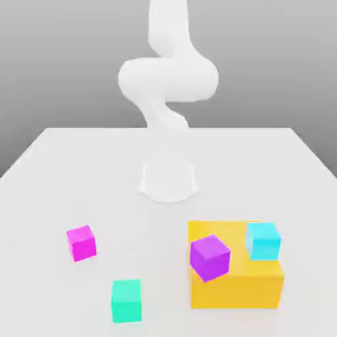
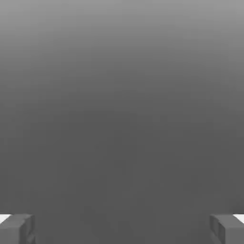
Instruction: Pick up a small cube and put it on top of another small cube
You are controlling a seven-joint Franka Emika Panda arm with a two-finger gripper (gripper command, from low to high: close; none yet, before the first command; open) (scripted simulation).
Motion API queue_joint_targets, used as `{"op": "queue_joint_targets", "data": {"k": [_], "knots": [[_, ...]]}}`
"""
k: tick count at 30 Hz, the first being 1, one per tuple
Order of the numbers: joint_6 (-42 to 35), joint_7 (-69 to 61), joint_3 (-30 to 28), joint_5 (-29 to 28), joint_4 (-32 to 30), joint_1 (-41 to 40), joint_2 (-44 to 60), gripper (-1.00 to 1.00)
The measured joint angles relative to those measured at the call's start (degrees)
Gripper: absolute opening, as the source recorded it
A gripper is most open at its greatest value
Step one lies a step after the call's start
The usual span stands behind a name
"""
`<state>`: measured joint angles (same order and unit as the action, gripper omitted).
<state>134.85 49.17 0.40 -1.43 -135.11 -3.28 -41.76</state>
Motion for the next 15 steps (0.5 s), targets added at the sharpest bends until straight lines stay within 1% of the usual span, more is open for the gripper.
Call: {"op": "queue_joint_targets", "data": {"k": [8, 15], "knots": [[10.07, 10.55, -0.69, -4.1, -10.95, -10.56, 13.65, 0.0], [18.7, 18.37, -3.76, -6.12, -20.29, -18.43, 25.18, 0.0]]}}
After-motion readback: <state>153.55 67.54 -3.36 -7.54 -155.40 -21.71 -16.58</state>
